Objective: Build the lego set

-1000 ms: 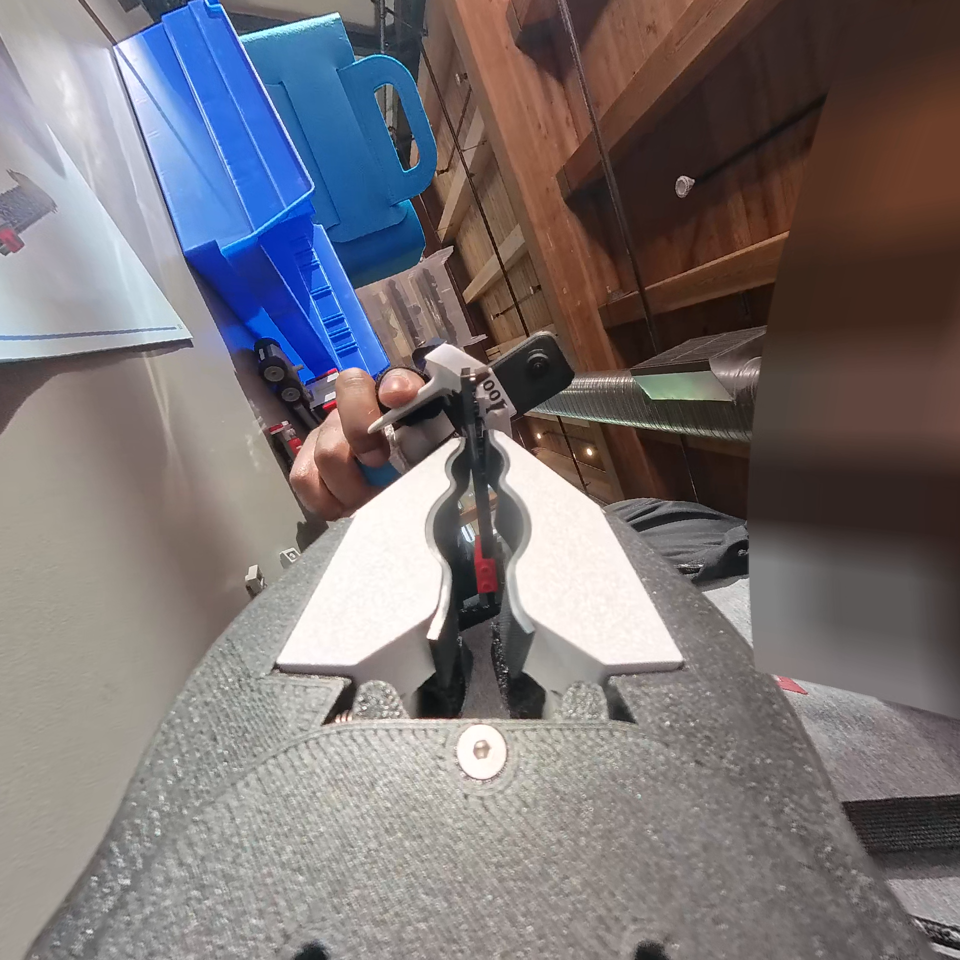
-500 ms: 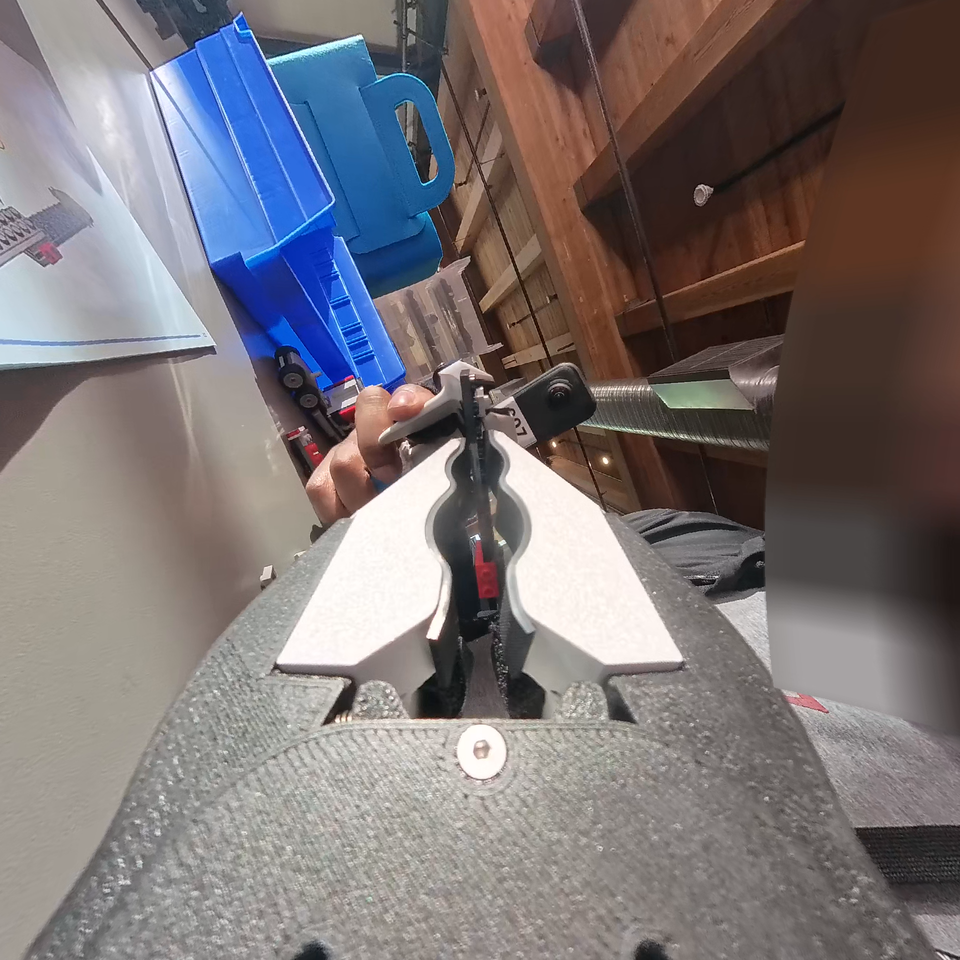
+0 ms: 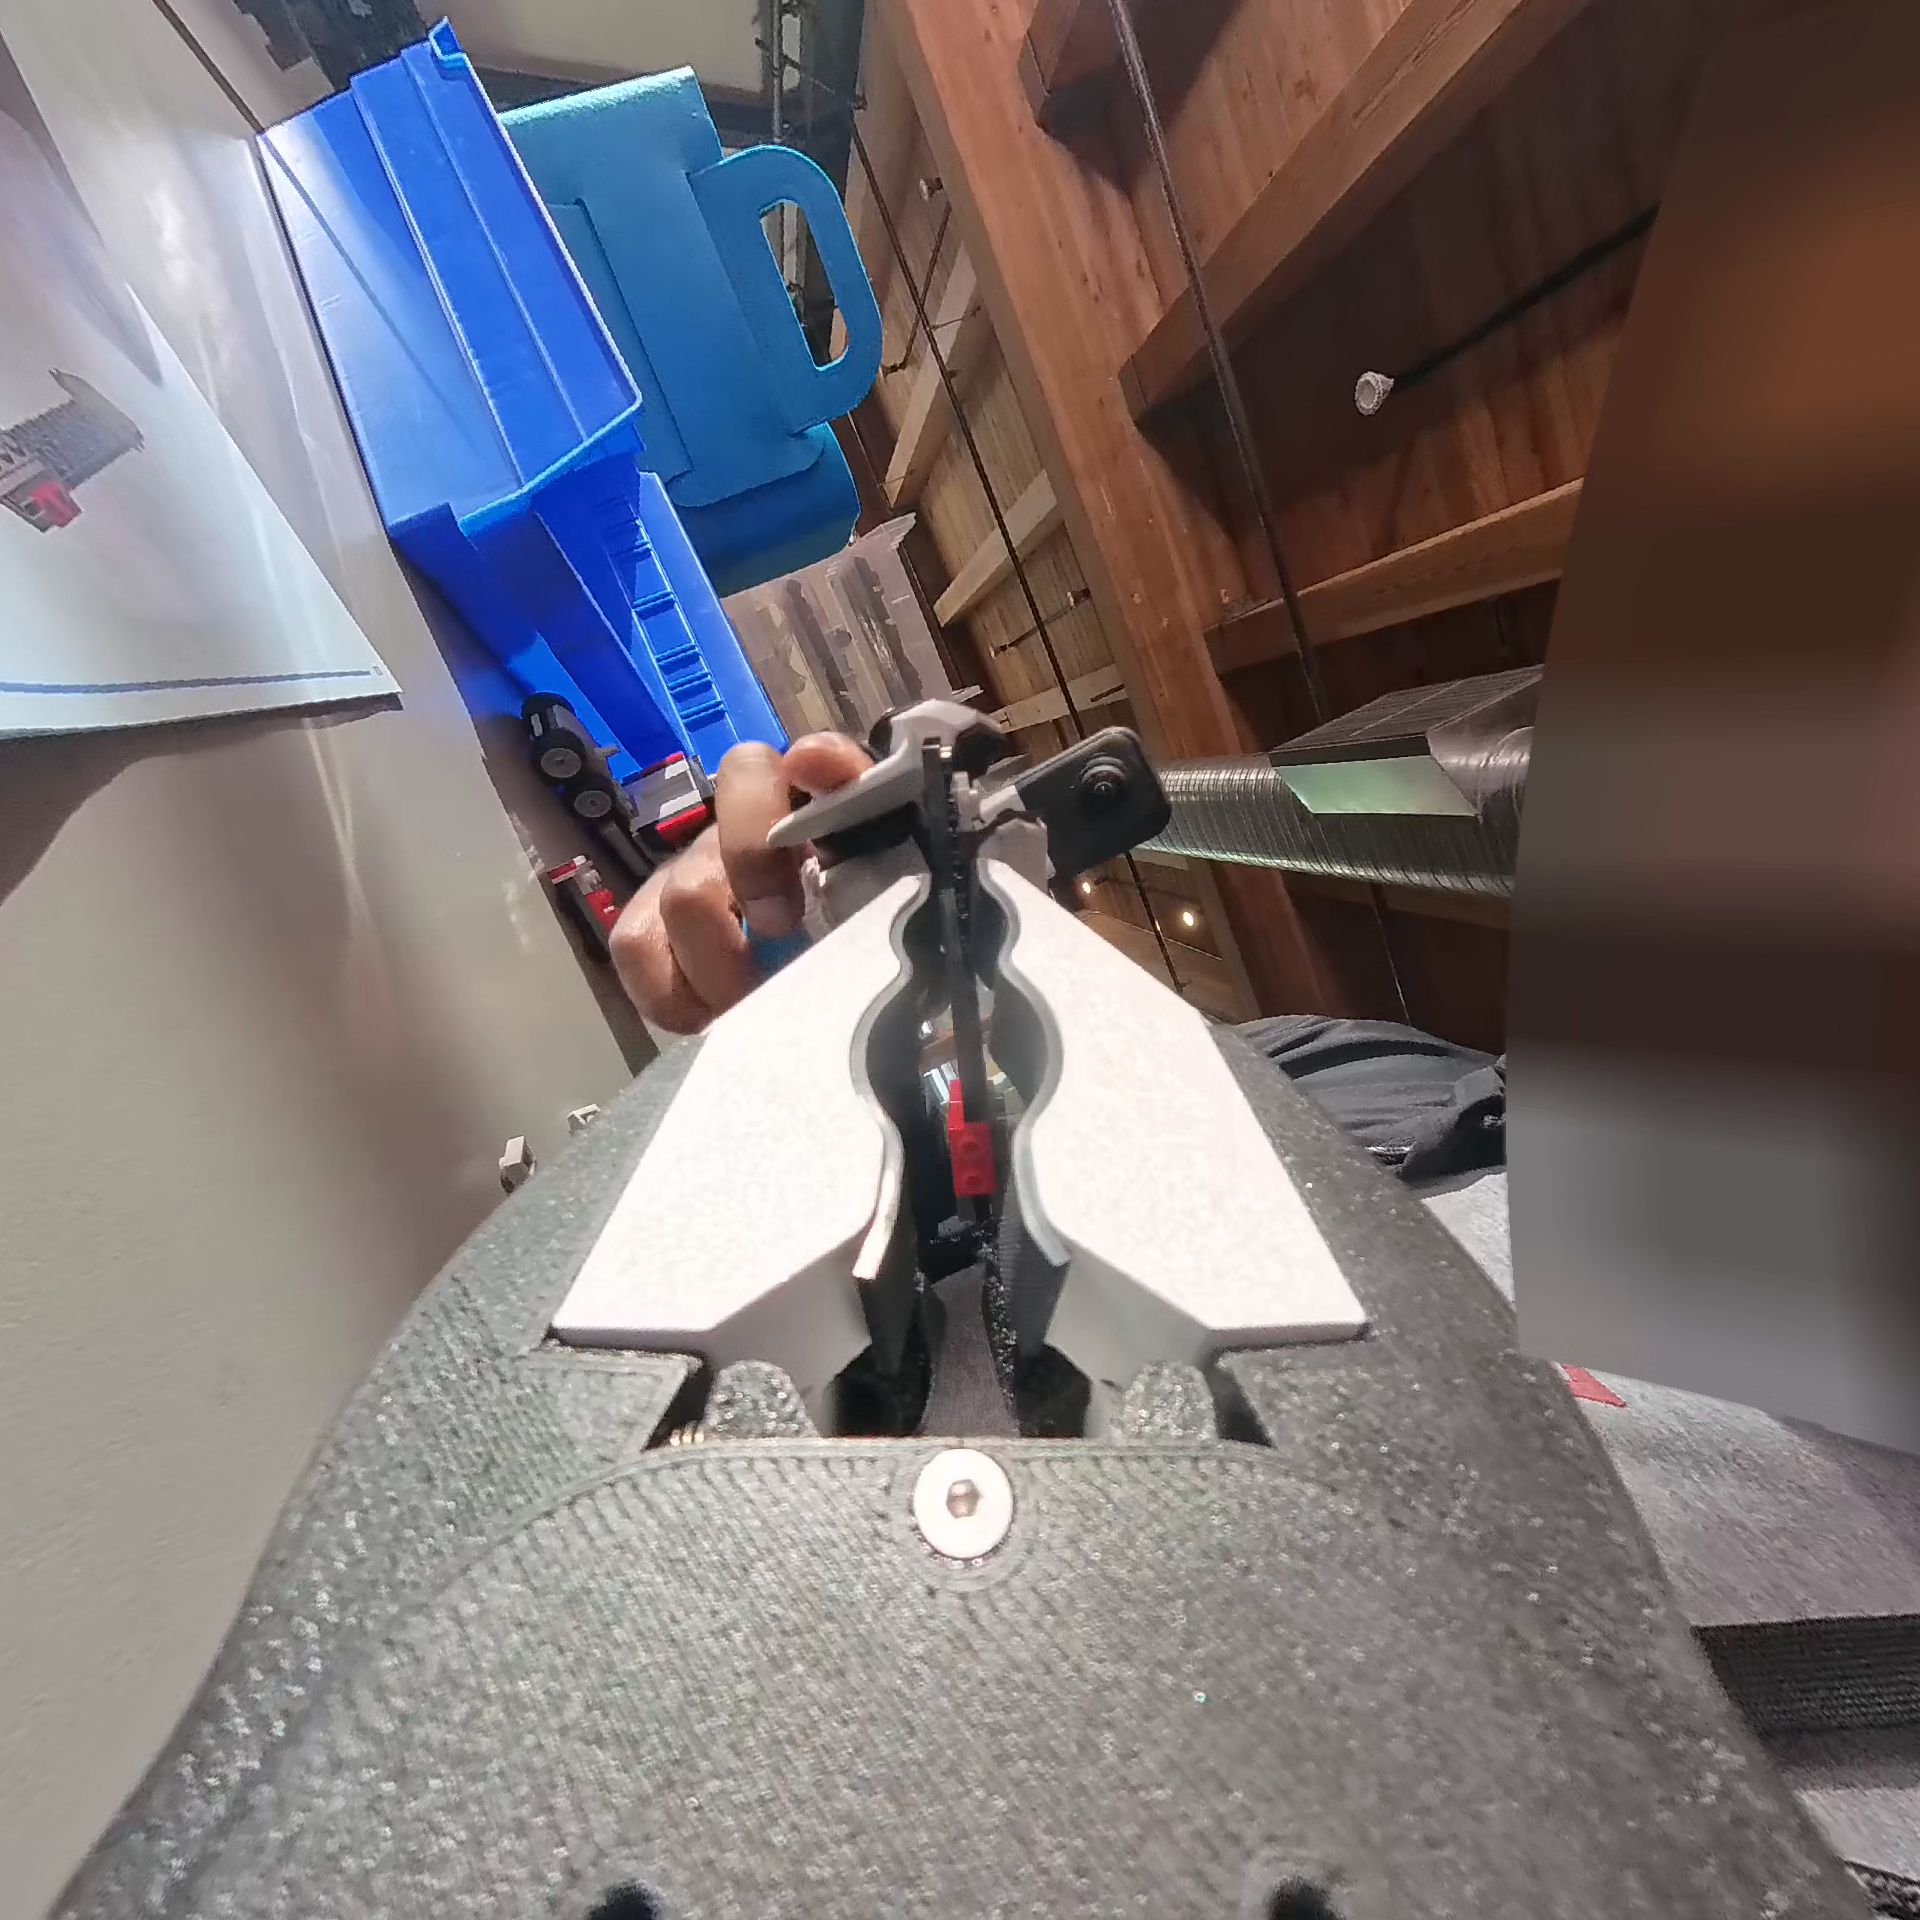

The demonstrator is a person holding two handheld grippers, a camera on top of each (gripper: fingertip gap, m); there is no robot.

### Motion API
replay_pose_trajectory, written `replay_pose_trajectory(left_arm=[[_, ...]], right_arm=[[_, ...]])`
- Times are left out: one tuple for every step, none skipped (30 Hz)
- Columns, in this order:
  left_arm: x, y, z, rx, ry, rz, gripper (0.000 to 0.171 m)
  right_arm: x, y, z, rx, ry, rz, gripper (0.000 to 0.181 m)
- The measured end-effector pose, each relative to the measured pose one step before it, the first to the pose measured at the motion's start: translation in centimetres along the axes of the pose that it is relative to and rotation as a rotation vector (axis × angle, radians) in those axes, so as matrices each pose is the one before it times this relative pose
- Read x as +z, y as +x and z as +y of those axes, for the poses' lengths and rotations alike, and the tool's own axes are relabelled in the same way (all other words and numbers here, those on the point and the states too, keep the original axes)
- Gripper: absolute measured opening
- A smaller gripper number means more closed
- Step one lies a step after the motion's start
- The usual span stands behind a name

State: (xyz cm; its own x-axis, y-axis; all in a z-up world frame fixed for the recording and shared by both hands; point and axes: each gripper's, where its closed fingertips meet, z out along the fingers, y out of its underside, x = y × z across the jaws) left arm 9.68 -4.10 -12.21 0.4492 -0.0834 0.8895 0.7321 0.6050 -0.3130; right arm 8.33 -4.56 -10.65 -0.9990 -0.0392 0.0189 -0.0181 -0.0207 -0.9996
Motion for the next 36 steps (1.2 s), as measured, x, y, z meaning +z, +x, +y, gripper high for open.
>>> replay_pose_trajectory(left_arm=[[0.031,0.016,0.081,0.001,-0.00442,0.0005,0.005],[0.03,0.034,0.064,-0.0002,-0.00445,0.0023,0.005],[0.006,0.042,0.038,-0.0006,-0.00259,0.0025,0.005],[0.018,0.047,0.058,-0.0012,-0.00406,0.004,0.005],[0.028,0.052,0.088,-0.0015,-0.00608,0.004,0.005],[0.038,0.039,0.09,0.0002,-0.00557,0.0031,0.005],[0.031,0.04,0.084,0.0005,-0.00524,0.0023,0.005],[0.025,0.031,0.05,-0.0002,-0.00403,0.0022,0.005],[0.017,0.04,0.057,-0.001,-0.00354,0.0033,0.005],[0.008,0.017,0.006,-0.0014,-0.00084,0.0019,0.005],[-0.015,0.016,0.002,-0.0016,-0.0006,0.0019,0.005],[0.01,0.016,0.023,-0.0013,-0.00168,0.0019,0.005],[0.008,0.016,0.031,-0.0007,-0.00246,0.0016,0.005],[0.021,0.006,0.031,-0.0002,-0.00232,0.0006,0.005],[0.017,-0.006,0.036,-0.0003,-0.00243,0.0004,0.005],[0.013,0.01,0.045,-0.0005,-0.00277,0.0004,0.005],[0.023,0.007,0.027,0.0001,-0.00201,0.0008,0.005],[0.003,0.007,0.018,-0.0003,-0.00143,0.0007,0.005],[0.004,-0.001,0.015,-0.0005,-0.00064,-0.0002,0.005],[0.007,0.001,0.032,0.0,-0.00202,0.0006,0.005],[0.016,-0.013,0.019,0.0009,-0.001,-0.0016,0.005],[0.008,-0.036,0.009,0.0013,0.00008,-0.0028,0.005],[0.016,0.017,0.027,0.0017,-0.00204,-0.0003,0.005],[0.009,0.009,0.032,0.0013,-0.00142,-0.0001,0.005],[0.006,0.008,0.014,0.0002,-0.00085,0.0001,0.005],[0.011,0.007,0.026,0.0004,-0.00129,0.0003,0.005],[0.011,-0.002,0.029,0.0012,-0.00176,-0.0006,0.005],[0.017,-0.013,0.017,0.0011,-0.00093,-0.0015,0.005],[0.007,0.002,0.034,0.0002,-0.00186,-0.0002,0.005],[0.027,0.005,0.041,0.0005,-0.00242,-0.0001,0.005],[0.019,-0.031,0.033,0.0002,-0.00196,-0.0022,0.005],[0.024,-0.002,0.048,0.0003,-0.00289,-0.0006,0.005],[0.028,-0.006,0.06,-0.0003,-0.0037,-0.0002,0.005],[0.019,-0.035,0.01,0.0004,-0.0002,-0.0027,0.005],[-0.008,-0.045,-0.033,-0.0004,0.00235,-0.0033,0.005],[-0.015,-0.041,-0.045,-0.0015,0.00221,-0.0017,0.005]], right_arm=[[-0.067,0.016,-0.105,-0.0214,-0.0095,-0.0165,0.021],[-0.023,-0.033,0.02,-0.0224,-0.0183,-0.02,0.021],[-0.009,-0.083,0.067,-0.0212,-0.0195,-0.0236,0.022],[0.015,-0.101,0.059,-0.0195,-0.0169,-0.0237,0.024],[0.017,-0.105,0.052,-0.0161,-0.0135,-0.0221,0.025],[0.04,-0.138,0.1,-0.0126,-0.0125,-0.0242,0.025],[0.046,-0.127,0.098,-0.0109,-0.0104,-0.0217,0.025],[0.051,-0.15,0.093,-0.0096,-0.0071,-0.0223,0.024],[0.038,-0.173,0.052,-0.0078,-0.005,-0.0214,0.023],[0.025,-0.11,0.043,-0.0068,-0.0049,-0.0171,0.022],[0.017,-0.061,0.055,-0.0084,-0.0046,-0.0118,0.02],[-0.003,0.013,0.042,-0.0093,-0.0036,-0.0058,0.017],[0.018,0.014,0.074,-0.0074,-0.0057,-0.0039,0.016],[0.004,-0.048,0.04,-0.0064,-0.004,-0.006,0.016],[0.008,-0.026,0.006,-0.006,-0.0002,-0.0027,0.016],[0.004,0.01,-0.014,-0.0057,0.0004,0.0008,0.015],[0.005,-0.035,0.02,-0.0038,-0.0004,-0.0028,0.014],[-0.004,-0.046,0.009,-0.0027,-0.0002,-0.0029,0.013],[0.005,-0.058,-0.006,-0.0028,0.0007,-0.0032,0.012],[-0.005,-0.026,0.011,-0.0013,-0.0004,-0.0008,0.012],[0.004,0.018,0.032,-0.0007,-0.0026,0.0012,0.011],[-0.018,0.016,0.012,-0.0021,-0.0018,0.0015,0.011],[-0.013,-0.029,-0.024,-0.0027,-0.0002,-0.0006,0.01],[-0.008,-0.034,-0.013,-0.0014,-0.0017,-0.0016,0.011],[-0.014,-0.027,-0.008,-0.0012,-0.0017,-0.0023,0.011],[-0.024,-0.038,-0.013,-0.0015,-0.0003,-0.0033,0.011],[-0.022,-0.026,-0.004,-0.0013,-0.0009,-0.0033,0.011],[-0.012,-0.025,0.012,-0.0006,-0.0021,-0.0033,0.011],[-0.015,-0.038,-0.013,-0.0008,-0.001,-0.0042,0.011],[-0.021,-0.03,-0.027,-0.0017,-0.0008,-0.0034,0.011],[-0.021,-0.015,-0.043,-0.0008,-0.0001,-0.0026,0.011],[-0.023,-0.049,-0.043,0.0007,0.0001,-0.0051,0.011],[0.002,-0.05,-0.012,0.0001,-0.003,-0.0043,0.011],[-0.003,0.02,0.055,-0.0011,-0.0058,0.0003,0.01],[0.02,0.068,0.07,-0.0011,-0.0056,0.0036,0.01],[0.019,0.04,0.028,-0.0001,-0.0039,0.002,0.01]])
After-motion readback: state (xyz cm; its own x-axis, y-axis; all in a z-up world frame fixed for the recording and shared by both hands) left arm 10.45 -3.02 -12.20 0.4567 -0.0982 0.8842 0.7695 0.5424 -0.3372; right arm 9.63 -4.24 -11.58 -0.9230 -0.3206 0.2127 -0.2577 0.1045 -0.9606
